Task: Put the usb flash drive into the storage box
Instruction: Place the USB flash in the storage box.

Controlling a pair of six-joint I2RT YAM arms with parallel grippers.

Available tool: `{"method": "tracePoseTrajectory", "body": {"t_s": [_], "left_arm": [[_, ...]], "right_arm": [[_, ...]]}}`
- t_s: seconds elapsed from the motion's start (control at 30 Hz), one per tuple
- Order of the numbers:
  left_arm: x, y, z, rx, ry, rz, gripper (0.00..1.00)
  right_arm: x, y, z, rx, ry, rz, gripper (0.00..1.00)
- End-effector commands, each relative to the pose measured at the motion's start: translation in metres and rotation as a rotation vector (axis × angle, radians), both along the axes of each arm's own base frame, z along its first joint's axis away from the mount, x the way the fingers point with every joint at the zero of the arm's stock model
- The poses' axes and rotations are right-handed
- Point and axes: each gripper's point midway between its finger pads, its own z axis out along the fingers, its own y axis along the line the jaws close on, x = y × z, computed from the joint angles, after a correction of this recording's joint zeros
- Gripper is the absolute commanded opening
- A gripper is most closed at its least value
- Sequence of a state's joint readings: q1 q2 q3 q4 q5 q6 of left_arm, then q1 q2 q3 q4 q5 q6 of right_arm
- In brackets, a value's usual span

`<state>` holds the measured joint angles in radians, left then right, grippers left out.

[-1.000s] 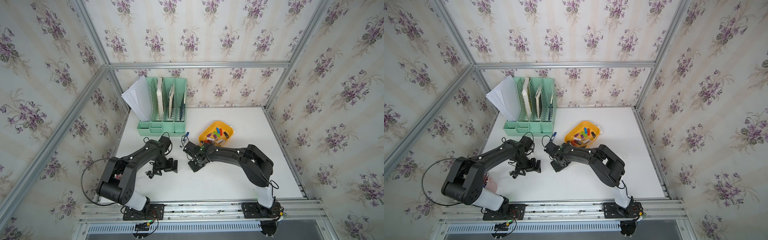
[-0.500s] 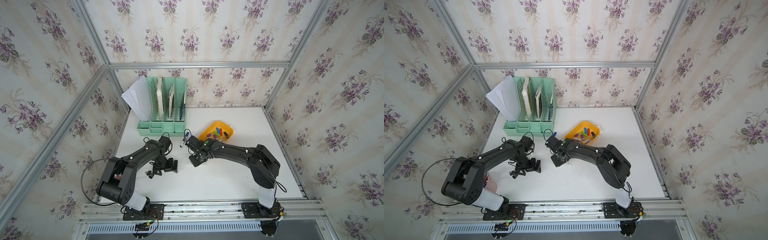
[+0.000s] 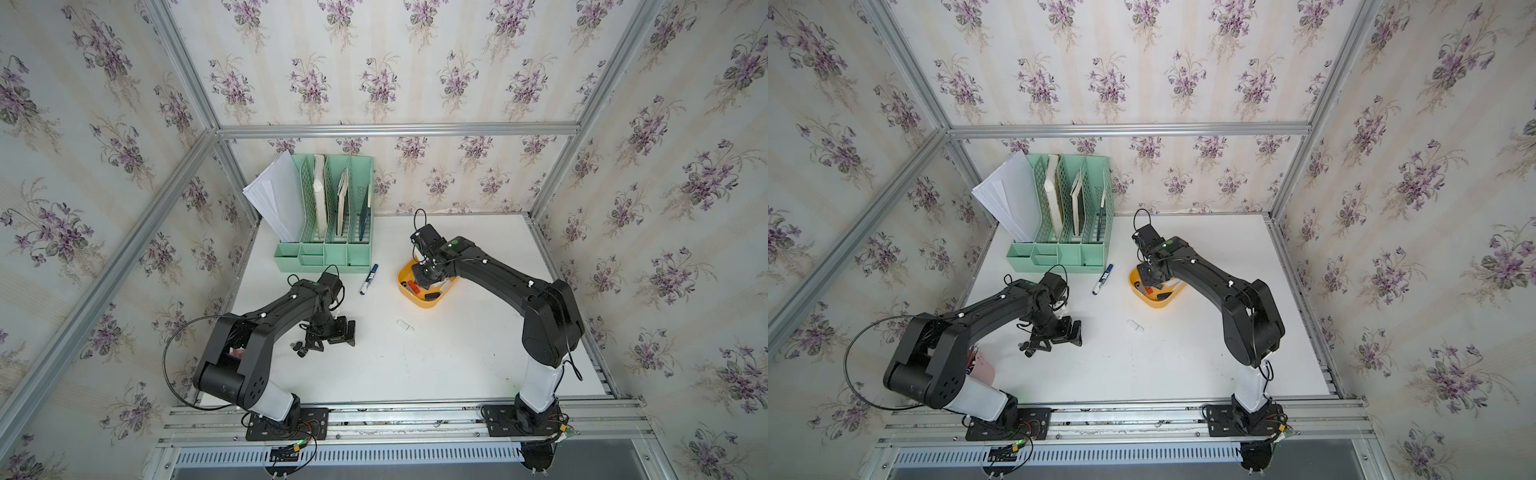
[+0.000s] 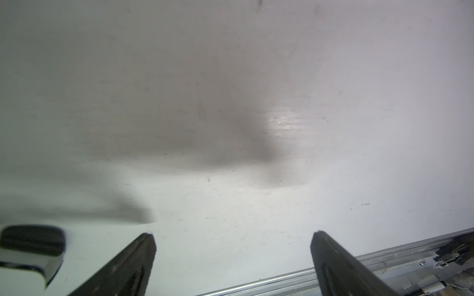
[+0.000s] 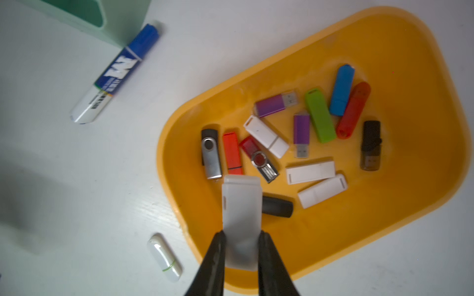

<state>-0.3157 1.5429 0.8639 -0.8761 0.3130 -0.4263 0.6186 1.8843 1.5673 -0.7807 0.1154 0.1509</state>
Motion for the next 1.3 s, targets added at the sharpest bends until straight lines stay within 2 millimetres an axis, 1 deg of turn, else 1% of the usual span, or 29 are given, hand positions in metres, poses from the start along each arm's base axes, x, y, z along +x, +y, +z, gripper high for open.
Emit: {"method": "tracePoseTrajectory", "body": {"t_s": [0.0,0.07,0.13,0.27,0.37,0.47,0.53,0.67,0.73,0.87,1.1,1.27], "left_arm": [[-0.001,0.002,-0.002,0.011,0.014,-0.004,0.99],[-0.002,0.001,-0.004,0.011,0.021,-0.005,0.99],[-0.001,0.001,-0.006,0.013,0.028,-0.006,0.99],[-0.001,0.001,-0.007,0.016,0.04,-0.007,0.99],[0.0,0.0,-0.008,0.018,0.051,-0.006,0.99],[0.0,0.001,-0.01,0.024,0.066,-0.006,0.99],[0.001,0.001,-0.01,0.029,0.071,-0.007,0.99],[0.003,0.002,-0.008,0.042,0.073,-0.002,0.99],[0.004,0.002,-0.007,0.044,0.069,0.002,0.99],[0.004,0.002,-0.007,0.046,0.072,0.004,0.99],[0.006,0.0,-0.012,0.037,0.072,-0.008,0.99],[0.006,-0.002,-0.017,0.024,0.075,-0.012,0.99]], "right_arm": [[0.017,-0.016,-0.005,-0.038,0.0,0.004,0.21],[0.027,-0.018,-0.009,-0.034,0.002,-0.002,0.21],[0.043,-0.031,-0.013,-0.029,0.008,-0.036,0.21],[0.054,-0.028,-0.028,-0.012,0.033,-0.037,0.21],[0.056,-0.018,-0.035,0.029,0.054,-0.022,0.21],[0.053,-0.009,-0.04,0.068,0.078,-0.003,0.21],[0.051,-0.007,-0.043,0.078,0.089,-0.002,0.21],[0.053,-0.013,-0.048,0.051,0.101,-0.039,0.21],[0.054,-0.019,-0.052,0.022,0.11,-0.055,0.21],[0.057,-0.038,-0.06,-0.045,0.125,-0.092,0.21],[0.064,-0.072,-0.06,-0.153,0.116,-0.187,0.2],[0.071,-0.086,-0.062,-0.237,0.098,-0.223,0.2]]}}
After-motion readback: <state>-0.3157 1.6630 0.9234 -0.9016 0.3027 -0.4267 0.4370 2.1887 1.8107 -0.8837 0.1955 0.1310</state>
